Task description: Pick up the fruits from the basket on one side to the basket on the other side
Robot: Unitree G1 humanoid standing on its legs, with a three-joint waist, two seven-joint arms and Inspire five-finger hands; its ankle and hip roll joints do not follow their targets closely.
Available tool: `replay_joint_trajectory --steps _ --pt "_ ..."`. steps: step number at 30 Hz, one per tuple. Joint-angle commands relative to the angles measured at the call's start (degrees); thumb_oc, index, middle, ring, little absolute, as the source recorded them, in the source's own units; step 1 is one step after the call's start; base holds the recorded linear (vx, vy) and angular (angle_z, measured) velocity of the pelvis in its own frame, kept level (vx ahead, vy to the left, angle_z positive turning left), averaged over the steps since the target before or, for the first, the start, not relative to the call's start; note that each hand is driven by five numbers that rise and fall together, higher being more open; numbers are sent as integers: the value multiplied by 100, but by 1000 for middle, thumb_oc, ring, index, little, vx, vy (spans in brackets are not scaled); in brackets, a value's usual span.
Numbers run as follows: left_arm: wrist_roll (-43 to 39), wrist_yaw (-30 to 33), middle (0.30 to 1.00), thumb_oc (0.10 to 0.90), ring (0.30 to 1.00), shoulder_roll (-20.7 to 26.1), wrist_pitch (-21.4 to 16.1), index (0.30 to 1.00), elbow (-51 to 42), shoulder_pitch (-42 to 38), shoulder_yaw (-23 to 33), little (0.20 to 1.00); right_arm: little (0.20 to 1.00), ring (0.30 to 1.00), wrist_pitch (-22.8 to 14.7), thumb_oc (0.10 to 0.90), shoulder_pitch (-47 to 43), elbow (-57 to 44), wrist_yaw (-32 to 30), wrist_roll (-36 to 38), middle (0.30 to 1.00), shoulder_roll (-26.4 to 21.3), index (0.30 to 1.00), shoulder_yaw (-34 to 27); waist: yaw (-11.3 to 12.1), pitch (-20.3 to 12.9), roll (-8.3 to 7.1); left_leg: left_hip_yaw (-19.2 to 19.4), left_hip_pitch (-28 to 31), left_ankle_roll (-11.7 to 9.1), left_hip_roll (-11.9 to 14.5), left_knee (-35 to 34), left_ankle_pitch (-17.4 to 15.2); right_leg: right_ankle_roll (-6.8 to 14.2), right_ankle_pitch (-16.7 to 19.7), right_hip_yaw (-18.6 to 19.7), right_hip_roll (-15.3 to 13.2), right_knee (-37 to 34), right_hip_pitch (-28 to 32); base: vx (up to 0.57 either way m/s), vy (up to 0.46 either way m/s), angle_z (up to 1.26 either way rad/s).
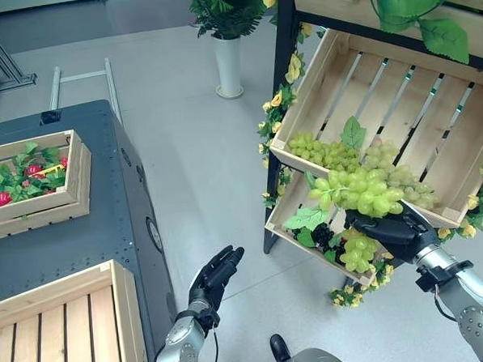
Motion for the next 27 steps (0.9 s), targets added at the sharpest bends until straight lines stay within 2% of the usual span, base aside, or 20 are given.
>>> replay_joint_trajectory --steps 1,11,15,17,20,21,22,27 --pt "-174 -336 900 800 900 156 -273 900 84 -384 -180 900 300 300 -495 400 -1201 -192 297 746 300 -383 300 -930 130 -435 -68 -163 -117 73 -99 54 -514 141 -91 -132 167 12 169 0 0 0" --pt "-418 -522 900 800 900 180 -192 900 377 -287 -196 900 300 300 -485 400 -2008 542 -45 1332 300 -1035 300 -1110 203 -628 -123 -260 -79 38 -87 54 -560 125 -147 -215 179 12 240 12 8 0" --pt "-377 -517 900 800 900 207 -177 900 516 -271 -290 900 300 300 -333 400 -2396 1091 -320 1535 300 -1400 300 -1186 302 -690 -162 -338 -98 32 -84 54 -568 123 -161 -254 183 12 248 1 1 2" --pt "-429 -525 900 800 900 217 -136 900 548 -279 -286 900 300 300 -348 400 -2496 1289 -346 1402 300 -1515 300 -1189 329 -704 -168 -359 -103 32 -87 54 -571 120 -165 -270 184 12 250 0 0 0" --pt "-453 -544 900 800 900 241 -125 900 731 -308 -295 900 300 300 -469 400 -2931 1894 -552 982 300 -2026 300 -1109 407 -754 -219 -423 -122 22 -86 54 -562 119 -163 -310 184 12 250 0 0 0" --pt "-451 -548 900 800 900 236 -123 900 737 -311 -287 900 300 300 -485 400 -2972 1935 -555 957 300 -2057 300 -1086 406 -754 -214 -426 -124 22 -86 54 -561 119 -163 -310 184 12 249 -2 -5 3" --pt "-465 -574 900 800 900 264 -104 900 803 -317 -281 900 300 300 -559 400 -3166 2259 -574 672 300 -2317 300 -1045 440 -776 -237 -458 -125 19 -88 54 -559 117 -163 -333 182 12 257 0 0 0" --pt "-583 -685 900 800 900 281 -48 900 941 -342 -196 900 300 300 -622 400 -3704 2890 -544 121 300 -2808 300 -737 521 -813 -271 -531 -137 14 -108 54 -541 110 -160 -380 175 12 262 -4 4 3"
